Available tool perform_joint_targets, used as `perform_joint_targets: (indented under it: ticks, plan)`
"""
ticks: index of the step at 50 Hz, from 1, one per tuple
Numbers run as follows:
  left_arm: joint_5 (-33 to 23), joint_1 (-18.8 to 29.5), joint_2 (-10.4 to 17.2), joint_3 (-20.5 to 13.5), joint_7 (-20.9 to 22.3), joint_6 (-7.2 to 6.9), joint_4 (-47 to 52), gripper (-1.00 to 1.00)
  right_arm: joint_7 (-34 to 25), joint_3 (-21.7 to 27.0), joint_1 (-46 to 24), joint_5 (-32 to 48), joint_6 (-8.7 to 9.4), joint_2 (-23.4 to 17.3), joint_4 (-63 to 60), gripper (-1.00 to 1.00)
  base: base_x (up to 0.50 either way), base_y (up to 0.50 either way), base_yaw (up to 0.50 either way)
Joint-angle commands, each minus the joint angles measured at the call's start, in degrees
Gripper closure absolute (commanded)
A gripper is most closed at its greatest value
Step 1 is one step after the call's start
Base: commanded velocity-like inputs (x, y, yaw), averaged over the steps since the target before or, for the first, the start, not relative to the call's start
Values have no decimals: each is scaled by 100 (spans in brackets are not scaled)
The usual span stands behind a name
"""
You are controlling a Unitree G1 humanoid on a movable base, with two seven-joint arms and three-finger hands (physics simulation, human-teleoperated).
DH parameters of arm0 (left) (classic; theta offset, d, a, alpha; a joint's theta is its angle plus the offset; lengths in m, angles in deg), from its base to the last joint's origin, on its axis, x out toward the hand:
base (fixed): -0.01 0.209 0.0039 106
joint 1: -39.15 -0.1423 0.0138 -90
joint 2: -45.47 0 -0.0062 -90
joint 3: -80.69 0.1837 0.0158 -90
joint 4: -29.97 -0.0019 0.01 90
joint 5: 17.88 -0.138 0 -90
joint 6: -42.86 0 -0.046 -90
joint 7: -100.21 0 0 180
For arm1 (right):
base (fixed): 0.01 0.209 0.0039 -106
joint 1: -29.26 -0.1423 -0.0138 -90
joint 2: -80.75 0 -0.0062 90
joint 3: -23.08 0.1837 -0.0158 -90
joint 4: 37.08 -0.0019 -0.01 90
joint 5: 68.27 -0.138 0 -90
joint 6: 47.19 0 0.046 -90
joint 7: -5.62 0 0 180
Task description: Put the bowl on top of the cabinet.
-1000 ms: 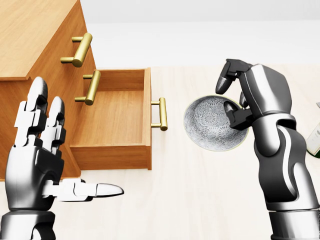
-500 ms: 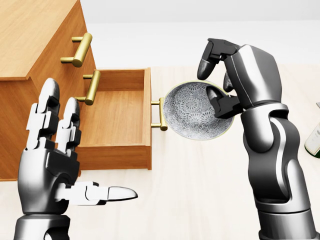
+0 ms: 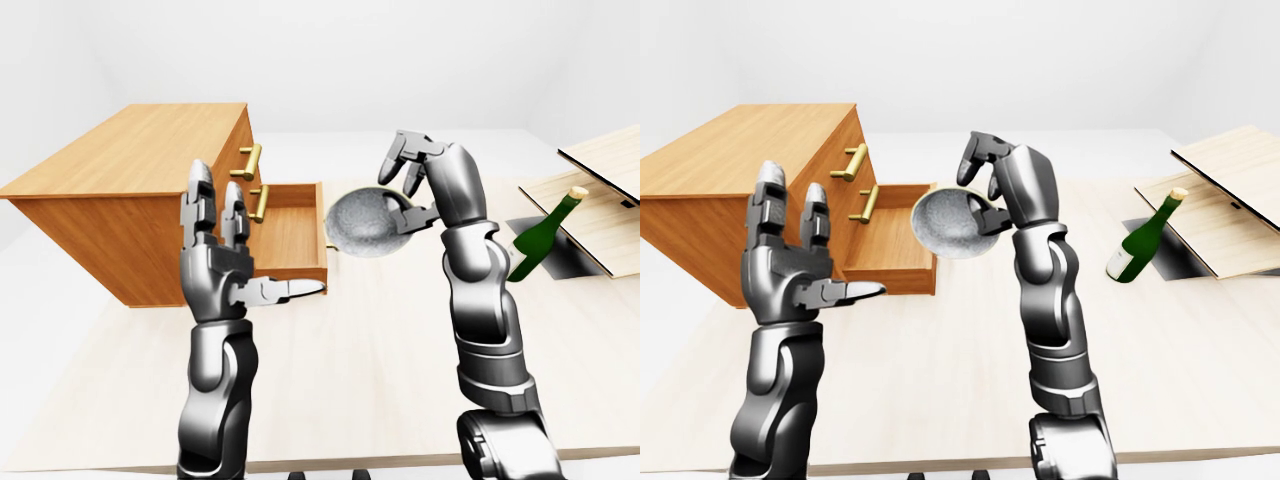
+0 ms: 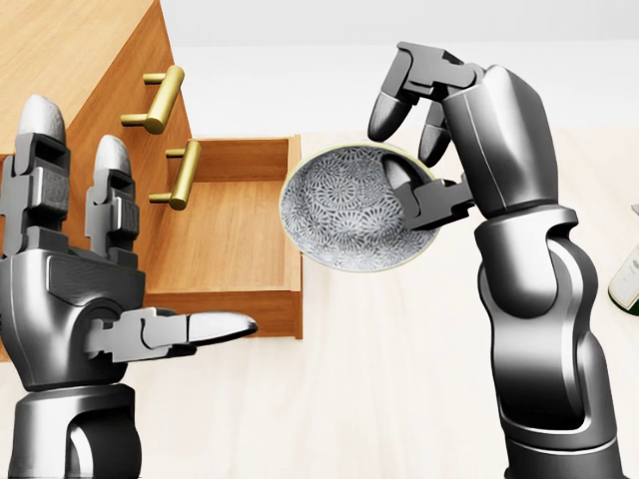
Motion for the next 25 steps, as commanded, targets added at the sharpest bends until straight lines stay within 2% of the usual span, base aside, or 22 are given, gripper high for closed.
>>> perform_joint_targets:
  ticks: [1, 6, 15, 22, 25]
  plan:
    - [311, 475, -264, 216, -510, 0, 45, -100, 139, -74, -40, -120, 0, 99, -348, 100, 0, 0, 0]
    - [426, 462, -364, 450, -672, 0, 92, -100, 182, -90, -4, -150, 0, 121, -322, 100, 0, 0, 0]
    - [427, 271, -385, 795, -728, 0, -85, -100, 188, -163, -35, -117, 0, 193, -310, 100, 0, 0, 0]
    - [-16, 119, -270, 1109, -688, 0, -336, -100, 188, -184, -36, -110, 0, 223, -275, 100, 0, 0, 0]
    - [-213, 75, -280, 1139, -622, 0, -485, -100, 164, -197, -30, -82, 0, 239, -312, 100, 0, 0, 0]
